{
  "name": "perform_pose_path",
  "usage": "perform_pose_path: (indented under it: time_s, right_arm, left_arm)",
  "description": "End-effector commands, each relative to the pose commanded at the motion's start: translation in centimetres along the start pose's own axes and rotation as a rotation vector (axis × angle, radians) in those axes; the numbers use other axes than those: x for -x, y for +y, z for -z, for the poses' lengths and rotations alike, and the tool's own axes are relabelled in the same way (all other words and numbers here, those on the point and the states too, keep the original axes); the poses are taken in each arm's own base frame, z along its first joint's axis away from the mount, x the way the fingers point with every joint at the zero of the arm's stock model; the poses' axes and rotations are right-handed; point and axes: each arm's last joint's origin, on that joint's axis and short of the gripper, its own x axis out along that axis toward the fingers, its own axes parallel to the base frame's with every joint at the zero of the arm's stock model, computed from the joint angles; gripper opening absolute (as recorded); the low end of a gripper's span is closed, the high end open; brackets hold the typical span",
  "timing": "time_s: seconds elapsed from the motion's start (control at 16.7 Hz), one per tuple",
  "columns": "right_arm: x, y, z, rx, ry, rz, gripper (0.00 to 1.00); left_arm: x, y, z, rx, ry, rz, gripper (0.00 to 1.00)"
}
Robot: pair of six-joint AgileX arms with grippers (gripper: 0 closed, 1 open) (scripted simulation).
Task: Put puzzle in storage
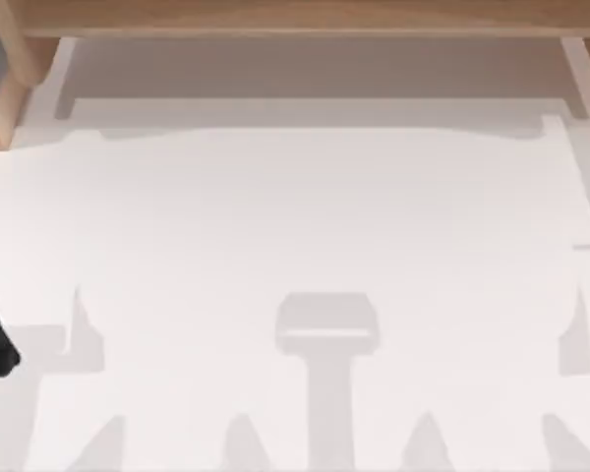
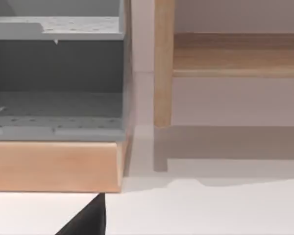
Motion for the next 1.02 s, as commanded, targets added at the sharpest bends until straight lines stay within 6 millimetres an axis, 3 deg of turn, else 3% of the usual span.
perform_pose_path:
  time_s: [0.18,0.3,0.42,0.6,0.72,0.84,1.02]
  right_arm:
    - [0.0,0.0,-0.3,0.000,-0.003,0.001,1.00]
    - [0.0,0.2,-1.8,-0.002,-0.016,0.005,1.00]
    - [-0.3,0.4,-4.5,-0.005,-0.033,0.013,1.00]
    - [-1.7,1.0,-10.2,-0.010,-0.058,0.026,1.00]
    - [-3.9,1.9,-14.6,-0.012,-0.061,0.031,1.00]
    - [-7.3,3.4,-18.3,-0.010,-0.045,0.033,1.00]
    - [-14.0,6.9,-21.6,0.004,-0.002,0.031,1.00]
  left_arm:
    - [0.0,0.0,0.0,0.000,0.000,0.000,1.00]
    - [0.0,0.0,0.0,0.000,0.000,0.000,1.00]
    - [0.0,0.0,0.0,0.000,0.000,0.000,1.00]
    - [0.0,0.0,0.0,0.000,0.000,0.000,1.00]
    - [0.0,0.0,0.0,0.000,0.000,0.000,1.00]
    - [0.0,0.0,0.0,0.000,0.000,0.000,1.00]
    - [0.0,0.0,0.0,0.000,0.000,0.000,1.00]
